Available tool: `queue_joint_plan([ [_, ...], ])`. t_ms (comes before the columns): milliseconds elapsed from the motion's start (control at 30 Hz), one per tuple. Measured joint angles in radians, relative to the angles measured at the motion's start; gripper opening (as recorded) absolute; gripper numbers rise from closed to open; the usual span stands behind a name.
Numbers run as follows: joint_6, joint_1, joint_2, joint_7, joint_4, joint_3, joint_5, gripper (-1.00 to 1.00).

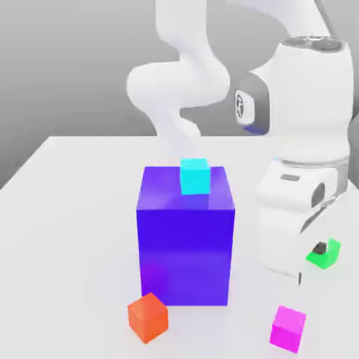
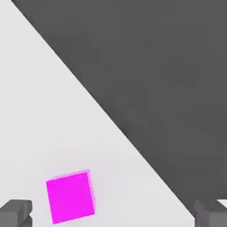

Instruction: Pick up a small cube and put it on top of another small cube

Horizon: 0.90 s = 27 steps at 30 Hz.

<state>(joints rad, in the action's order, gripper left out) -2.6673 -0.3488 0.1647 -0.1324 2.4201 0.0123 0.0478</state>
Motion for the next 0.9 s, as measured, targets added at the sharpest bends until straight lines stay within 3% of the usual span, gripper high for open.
queue_joint_plan([
  [233, -0.156, -0.03, 0.251, 0.031, -0.014, -0.002, -0.063, 0.0],
  [267, -0.178, -0.031, 0.28, 0.03, -0.02, -0.002, -0.063, -1.0],
  [500, -0.179, -0.03, 0.283, 0.029, -0.02, -0.002, -0.065, -1.0],
  [667, -0.059, -0.029, 0.128, 0.04, 0.014, 0.007, -0.062, -1.0],
  [900, -0.021, -0.098, -0.02, 0.276, 0.126, 0.129, -0.108, -1.0],
])
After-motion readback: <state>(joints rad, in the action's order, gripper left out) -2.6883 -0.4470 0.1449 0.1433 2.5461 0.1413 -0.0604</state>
